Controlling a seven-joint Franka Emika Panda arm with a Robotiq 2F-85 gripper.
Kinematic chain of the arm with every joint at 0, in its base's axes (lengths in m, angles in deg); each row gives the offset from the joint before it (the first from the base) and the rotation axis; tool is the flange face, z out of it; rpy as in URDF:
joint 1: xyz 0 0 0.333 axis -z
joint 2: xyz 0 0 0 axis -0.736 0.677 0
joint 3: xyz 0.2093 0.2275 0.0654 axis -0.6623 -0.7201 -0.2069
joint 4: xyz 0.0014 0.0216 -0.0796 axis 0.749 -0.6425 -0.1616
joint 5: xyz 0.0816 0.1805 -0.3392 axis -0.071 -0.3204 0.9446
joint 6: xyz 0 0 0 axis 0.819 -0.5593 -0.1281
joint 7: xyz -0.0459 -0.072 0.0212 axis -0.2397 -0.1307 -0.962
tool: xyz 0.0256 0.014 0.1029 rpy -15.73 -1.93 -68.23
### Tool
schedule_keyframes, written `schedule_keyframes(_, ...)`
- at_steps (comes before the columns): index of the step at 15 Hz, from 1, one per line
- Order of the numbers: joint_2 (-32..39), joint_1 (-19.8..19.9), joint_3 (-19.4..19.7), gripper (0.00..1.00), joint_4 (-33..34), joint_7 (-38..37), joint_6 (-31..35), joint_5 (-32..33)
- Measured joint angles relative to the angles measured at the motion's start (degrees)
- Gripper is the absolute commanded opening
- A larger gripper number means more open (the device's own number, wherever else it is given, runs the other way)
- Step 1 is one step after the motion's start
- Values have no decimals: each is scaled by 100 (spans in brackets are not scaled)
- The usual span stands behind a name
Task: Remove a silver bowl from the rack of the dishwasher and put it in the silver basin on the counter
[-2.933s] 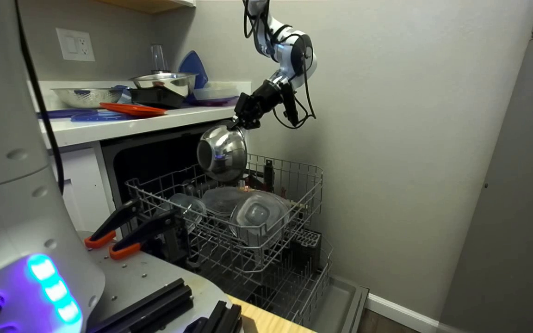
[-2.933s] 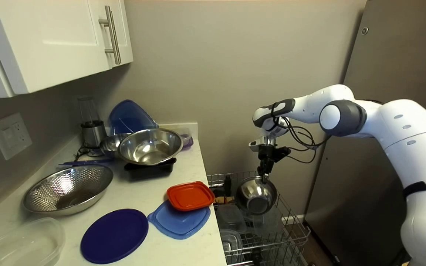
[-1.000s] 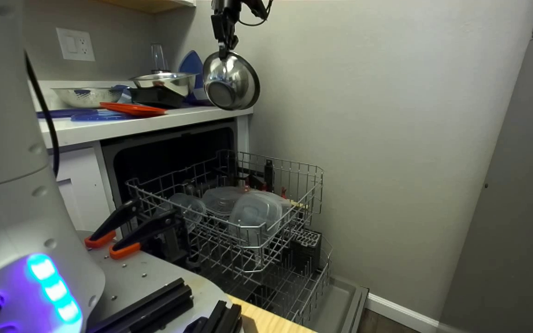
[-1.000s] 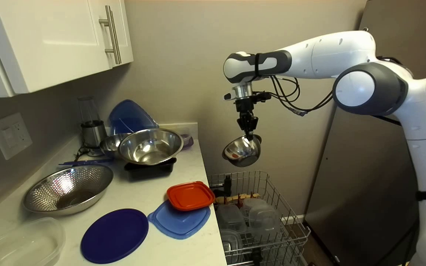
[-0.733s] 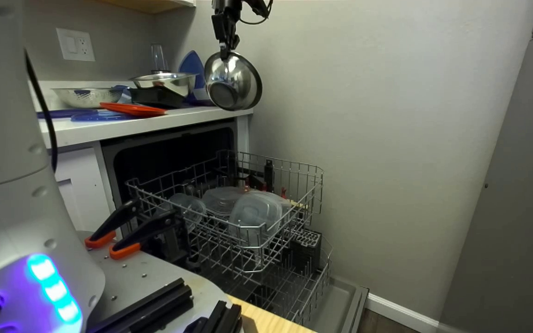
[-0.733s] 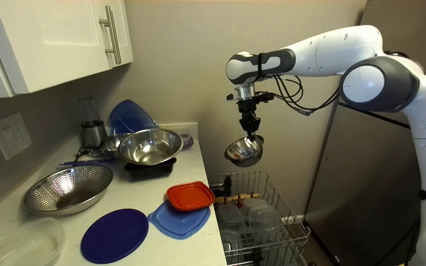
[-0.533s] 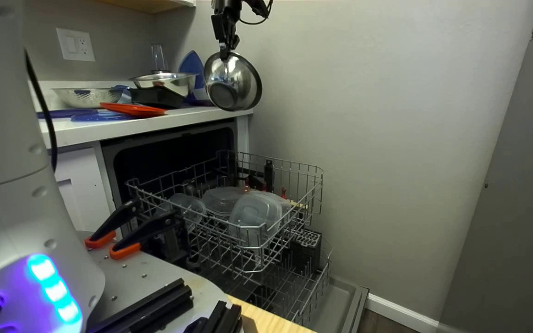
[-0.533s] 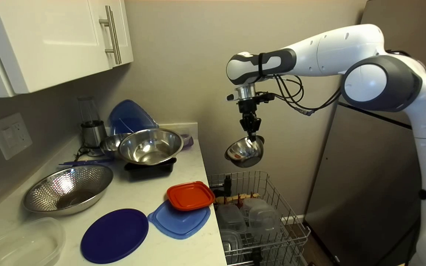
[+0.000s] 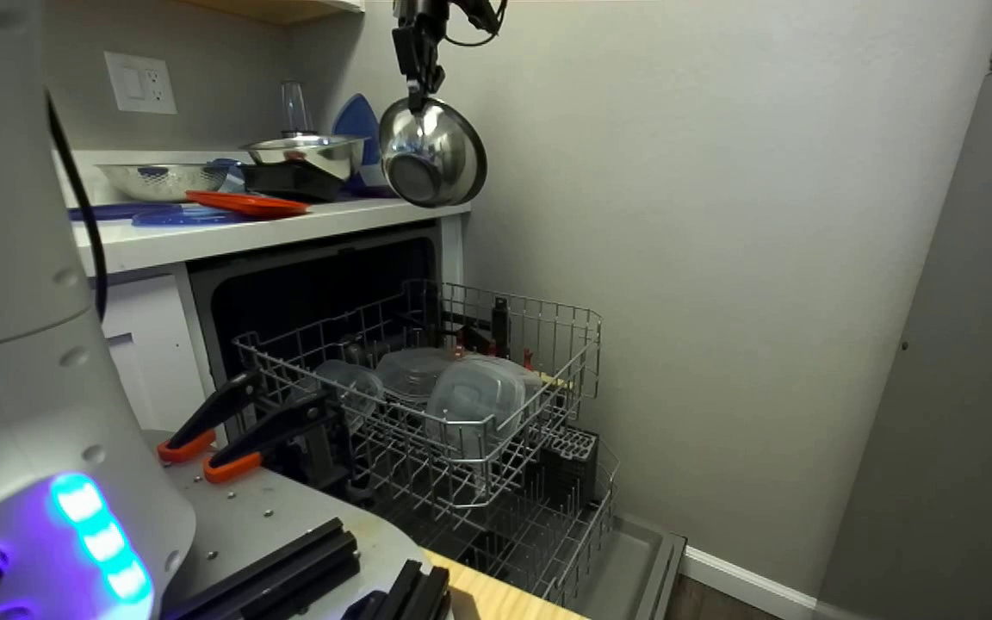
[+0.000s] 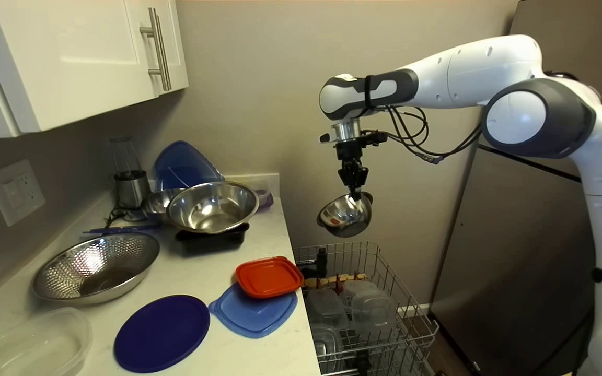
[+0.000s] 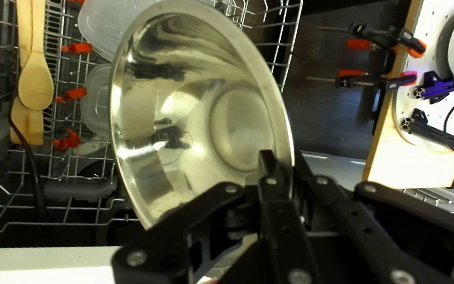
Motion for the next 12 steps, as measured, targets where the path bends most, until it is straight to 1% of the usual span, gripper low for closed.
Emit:
schedule_keyframes(3, 25, -100, -156, 4, 82, 1, -1, 251)
schedule_keyframes(7, -10, -521, -390, 4, 108, 13, 19, 866)
schedule_keyframes(10, -90, -862, -560, 4, 106, 28, 260, 1100)
schedule_keyframes(12, -178, -1061, -706, 4, 107, 44, 578, 1119)
